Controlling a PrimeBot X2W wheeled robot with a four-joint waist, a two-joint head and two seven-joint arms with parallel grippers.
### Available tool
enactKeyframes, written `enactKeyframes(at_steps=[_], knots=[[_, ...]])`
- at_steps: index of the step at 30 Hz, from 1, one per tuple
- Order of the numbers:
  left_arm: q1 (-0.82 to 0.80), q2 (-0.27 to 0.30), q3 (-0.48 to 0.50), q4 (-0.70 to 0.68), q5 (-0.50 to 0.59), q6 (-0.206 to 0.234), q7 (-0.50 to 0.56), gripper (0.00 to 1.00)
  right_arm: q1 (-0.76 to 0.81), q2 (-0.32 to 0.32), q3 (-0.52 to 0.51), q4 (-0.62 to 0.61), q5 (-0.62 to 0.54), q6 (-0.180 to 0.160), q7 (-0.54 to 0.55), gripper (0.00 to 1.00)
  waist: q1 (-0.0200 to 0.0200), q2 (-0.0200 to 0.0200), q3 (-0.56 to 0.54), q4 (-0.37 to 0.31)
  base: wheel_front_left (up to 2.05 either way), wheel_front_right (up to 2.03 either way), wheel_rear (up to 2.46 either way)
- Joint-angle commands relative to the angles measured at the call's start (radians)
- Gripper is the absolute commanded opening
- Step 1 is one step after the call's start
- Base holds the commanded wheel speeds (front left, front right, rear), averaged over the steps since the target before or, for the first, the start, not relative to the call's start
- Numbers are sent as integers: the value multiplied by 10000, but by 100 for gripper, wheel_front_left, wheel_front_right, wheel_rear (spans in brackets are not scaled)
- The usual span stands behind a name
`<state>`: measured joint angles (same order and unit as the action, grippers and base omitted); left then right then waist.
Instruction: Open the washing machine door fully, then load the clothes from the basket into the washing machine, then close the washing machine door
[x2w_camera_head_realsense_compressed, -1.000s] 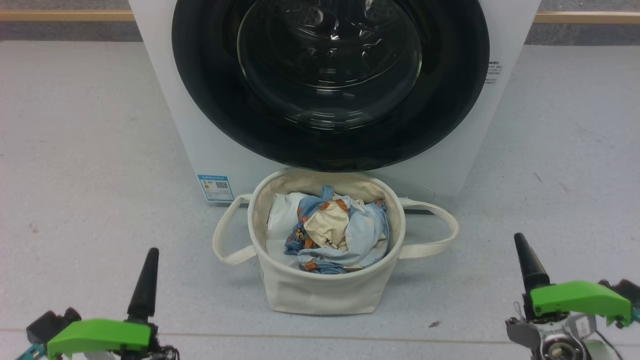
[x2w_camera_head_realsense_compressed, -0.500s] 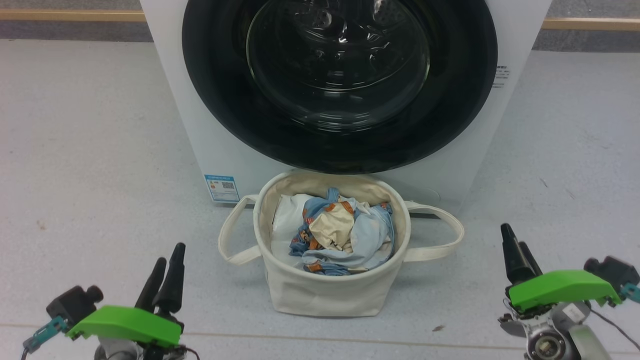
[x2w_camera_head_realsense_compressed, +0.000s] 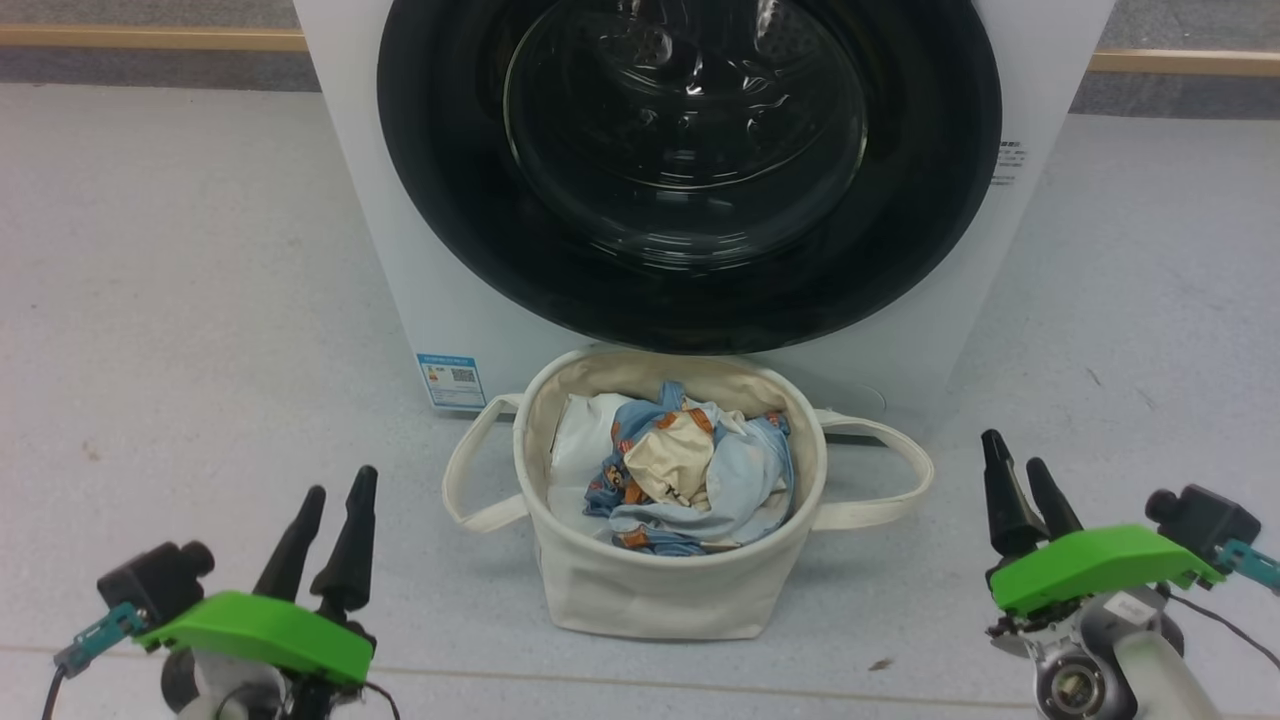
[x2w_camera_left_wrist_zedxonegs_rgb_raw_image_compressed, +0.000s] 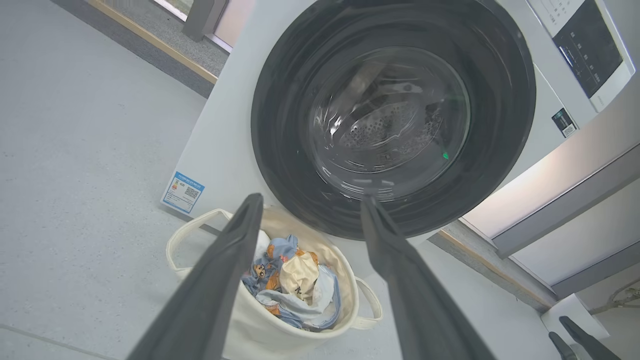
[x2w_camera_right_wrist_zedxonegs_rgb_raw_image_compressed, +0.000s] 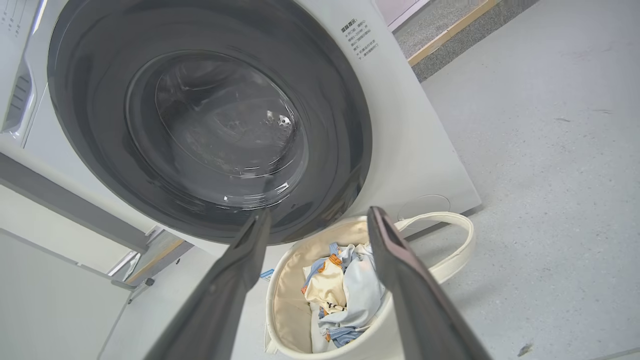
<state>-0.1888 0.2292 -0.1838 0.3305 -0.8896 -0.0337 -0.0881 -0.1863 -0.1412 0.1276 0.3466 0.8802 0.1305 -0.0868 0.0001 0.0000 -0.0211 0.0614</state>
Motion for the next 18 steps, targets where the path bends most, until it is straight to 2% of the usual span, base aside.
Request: enactKeyframes(at_steps=[1,18], knots=[[-656,348,151,-254,267,71,-137,100,-697,-216,204,-315,-273,1,-150,100,0,0,1,10,0,0,0],[-1052,744,57,-294,2136,137,-634,100,-1010,-396,529,-304,-2076,1,-647,100,0,0,8,195,0,0,0]])
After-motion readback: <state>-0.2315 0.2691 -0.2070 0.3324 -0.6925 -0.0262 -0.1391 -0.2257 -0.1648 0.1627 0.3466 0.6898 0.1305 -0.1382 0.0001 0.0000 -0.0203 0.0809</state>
